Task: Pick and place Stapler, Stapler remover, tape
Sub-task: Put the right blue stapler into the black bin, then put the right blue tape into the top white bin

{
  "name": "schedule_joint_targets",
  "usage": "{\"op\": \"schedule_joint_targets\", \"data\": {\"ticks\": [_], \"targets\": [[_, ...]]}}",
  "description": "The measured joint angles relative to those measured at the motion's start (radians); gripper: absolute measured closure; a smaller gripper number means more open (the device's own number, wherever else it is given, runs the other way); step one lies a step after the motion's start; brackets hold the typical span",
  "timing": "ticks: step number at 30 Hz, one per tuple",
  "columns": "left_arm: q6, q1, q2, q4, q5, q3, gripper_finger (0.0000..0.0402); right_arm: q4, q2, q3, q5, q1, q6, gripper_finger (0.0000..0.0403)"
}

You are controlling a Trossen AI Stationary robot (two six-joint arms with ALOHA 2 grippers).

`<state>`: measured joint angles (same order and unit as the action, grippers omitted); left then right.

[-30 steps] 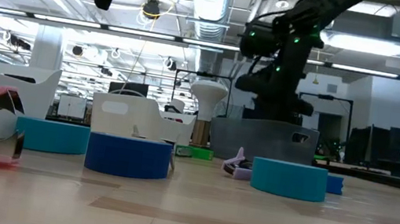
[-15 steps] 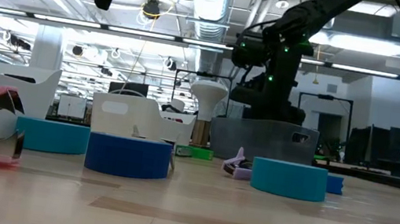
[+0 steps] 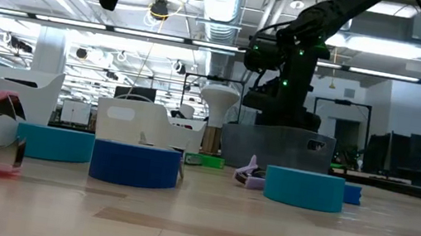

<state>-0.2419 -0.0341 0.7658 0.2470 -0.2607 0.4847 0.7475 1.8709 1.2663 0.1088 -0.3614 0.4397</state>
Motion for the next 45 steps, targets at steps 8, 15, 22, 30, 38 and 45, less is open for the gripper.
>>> {"op": "schedule_joint_targets", "data": {"ticks": [8, 15, 22, 30, 38, 45], "targets": [[0.0, 0.0, 0.0, 0.0, 0.0, 0.0, 0.0394, 0.0, 0.0, 0.0, 0.021, -0.002, -0.036, 0.0234], [0.0, 0.0, 0.0, 0.0, 0.0, 0.0, 0.0394, 0.0, 0.0, 0.0, 0.02, 0.008, -0.112, 0.0217], [-0.001, 0.0, 0.0, 0.0, 0.0, 0.0, 0.0394, 0.076, -0.001, 0.015, 0.078, 0.032, -0.082, 0.0194], [-0.002, 0.0, 0.0, 0.0, 0.0, 0.0, 0.0394, 0.186, -0.012, 0.13, 0.102, 0.061, -0.078, 0.0222], [-0.002, 0.0, 0.0, 0.0, 0.0, 0.001, 0.0394, 0.239, -0.013, 0.269, 0.098, 0.077, -0.088, 0.025], [-0.002, 0.0, 0.0, -0.001, 0.007, 0.001, 0.0394, 0.324, -0.013, 0.346, -0.004, 0.17, -0.223, 0.028]]}}
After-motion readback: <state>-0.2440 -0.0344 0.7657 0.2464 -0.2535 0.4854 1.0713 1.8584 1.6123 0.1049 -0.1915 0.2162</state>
